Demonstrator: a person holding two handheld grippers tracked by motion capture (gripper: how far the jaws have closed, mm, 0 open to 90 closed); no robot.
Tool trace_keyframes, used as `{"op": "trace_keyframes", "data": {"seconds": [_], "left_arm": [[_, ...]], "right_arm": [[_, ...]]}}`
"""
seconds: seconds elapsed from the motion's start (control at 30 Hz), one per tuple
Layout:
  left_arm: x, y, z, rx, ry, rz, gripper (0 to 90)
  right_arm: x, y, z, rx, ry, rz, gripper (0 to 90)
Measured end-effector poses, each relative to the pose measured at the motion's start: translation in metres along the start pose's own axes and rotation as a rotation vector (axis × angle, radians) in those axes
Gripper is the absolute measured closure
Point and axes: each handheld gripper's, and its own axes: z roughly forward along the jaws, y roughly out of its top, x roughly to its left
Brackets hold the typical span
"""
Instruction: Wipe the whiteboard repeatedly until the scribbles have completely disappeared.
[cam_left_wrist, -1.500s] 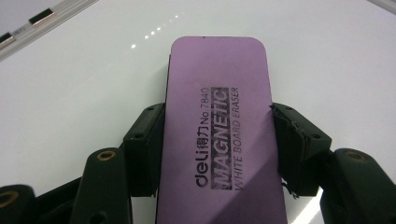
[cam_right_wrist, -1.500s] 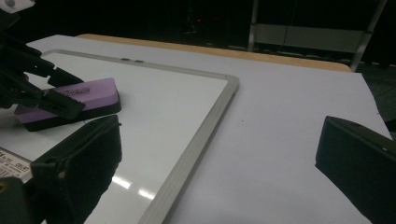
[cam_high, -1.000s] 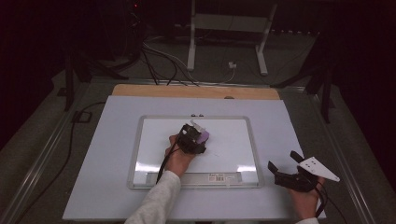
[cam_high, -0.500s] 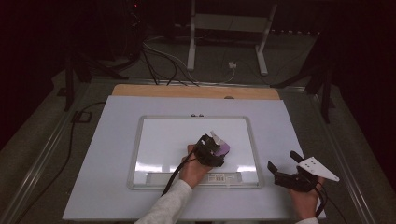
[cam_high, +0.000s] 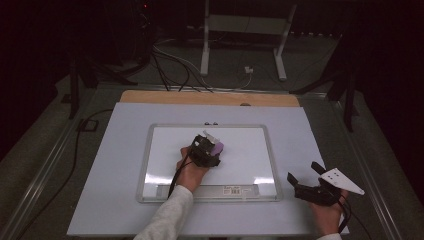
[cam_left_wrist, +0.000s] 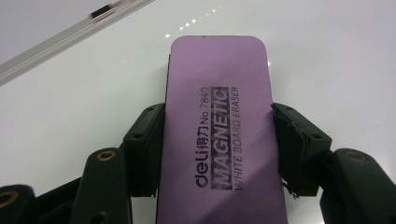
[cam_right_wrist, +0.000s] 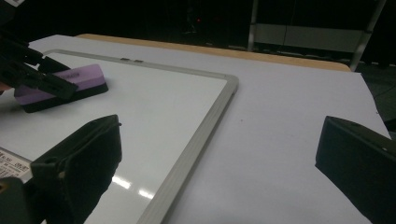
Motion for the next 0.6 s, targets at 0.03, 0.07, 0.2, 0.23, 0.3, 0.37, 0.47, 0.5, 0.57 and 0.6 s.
{"op": "trace_keyframes", "data": {"seconds": [0.03,0.07,0.2,0.23,0.3,0.37,0.47,0.5,0.57,0.6], "left_arm": [[0.002,-0.001,0.000,-0.001,0.003,-0.007,41.7],[0.005,-0.002,-0.001,0.000,0.004,-0.013,41.7],[0.015,-0.007,-0.003,-0.001,0.015,-0.044,41.7],[0.018,-0.008,-0.004,0.000,0.018,-0.054,41.7],[0.023,-0.010,-0.005,-0.002,0.027,-0.068,41.7],[0.028,-0.012,-0.005,-0.002,0.036,-0.083,41.7],[0.035,-0.014,-0.006,-0.003,0.049,-0.103,41.7],[0.038,-0.015,-0.007,-0.002,0.051,-0.108,41.7],[0.042,-0.017,-0.007,-0.002,0.058,-0.121,41.7],[0.044,-0.017,-0.007,-0.003,0.064,-0.126,41.7]], "right_arm": [[0.000,0.000,0.000,0.000,0.000,0.001,0.6],[0.000,0.000,0.000,-0.001,0.000,0.002,0.6],[0.000,0.000,-0.001,-0.002,-0.001,0.002,0.6],[0.000,0.000,-0.001,-0.002,-0.001,0.002,0.6],[0.000,0.000,-0.001,-0.003,-0.001,0.003,0.6],[0.000,0.000,-0.001,-0.003,-0.001,0.002,0.6],[0.000,0.000,-0.001,-0.003,-0.001,0.002,0.6],[0.000,0.000,-0.001,-0.003,-0.001,0.002,0.6],[0.000,0.000,-0.001,-0.002,-0.001,0.003,0.6],[0.000,0.000,0.000,-0.001,0.000,0.003,0.6]]}}
